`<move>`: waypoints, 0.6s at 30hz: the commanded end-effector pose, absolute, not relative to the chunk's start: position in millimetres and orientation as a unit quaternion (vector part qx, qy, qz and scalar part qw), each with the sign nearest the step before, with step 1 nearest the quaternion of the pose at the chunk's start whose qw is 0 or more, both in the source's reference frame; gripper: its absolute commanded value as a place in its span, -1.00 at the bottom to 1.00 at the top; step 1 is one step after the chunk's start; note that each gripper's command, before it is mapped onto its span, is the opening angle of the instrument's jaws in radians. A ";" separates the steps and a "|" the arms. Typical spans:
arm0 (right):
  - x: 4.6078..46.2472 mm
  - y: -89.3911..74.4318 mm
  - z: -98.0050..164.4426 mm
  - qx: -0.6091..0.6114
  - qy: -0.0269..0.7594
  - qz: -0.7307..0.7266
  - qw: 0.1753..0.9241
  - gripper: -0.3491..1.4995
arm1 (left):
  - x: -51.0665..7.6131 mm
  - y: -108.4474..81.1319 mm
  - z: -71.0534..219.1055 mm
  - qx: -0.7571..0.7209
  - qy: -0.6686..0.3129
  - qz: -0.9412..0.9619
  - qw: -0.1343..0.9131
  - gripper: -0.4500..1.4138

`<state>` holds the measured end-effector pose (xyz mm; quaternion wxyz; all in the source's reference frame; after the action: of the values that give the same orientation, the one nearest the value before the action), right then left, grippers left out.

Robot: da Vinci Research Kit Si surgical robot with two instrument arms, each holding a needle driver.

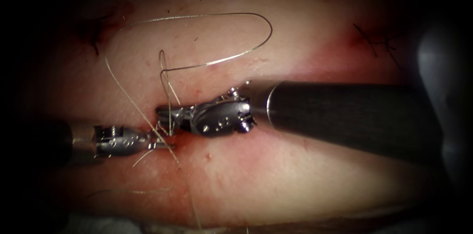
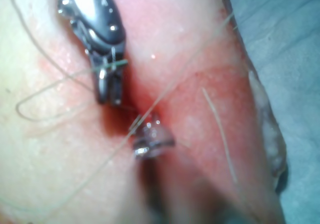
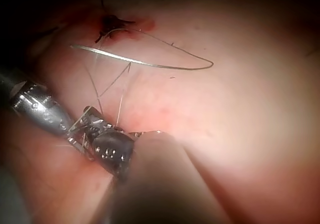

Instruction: Wound Closure

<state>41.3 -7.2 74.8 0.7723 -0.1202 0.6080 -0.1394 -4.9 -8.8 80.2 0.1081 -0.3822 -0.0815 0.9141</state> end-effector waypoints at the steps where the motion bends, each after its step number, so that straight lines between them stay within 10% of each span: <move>1: 41.8 -7.5 75.6 -0.109 0.611 -0.127 0.774 -1.00 | -5.5 -9.4 80.9 -0.383 -0.083 0.914 0.108 -0.26; 18: 41.2 -6.0 76.0 -0.033 0.603 -0.026 0.797 -1.00 | -4.8 -9.9 79.8 -0.381 -0.073 0.914 0.120 -0.28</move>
<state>40.6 -5.5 75.5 0.8006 -0.0378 0.5977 -0.0218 -3.9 -9.2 78.7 0.1241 -0.3782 -0.0692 0.9148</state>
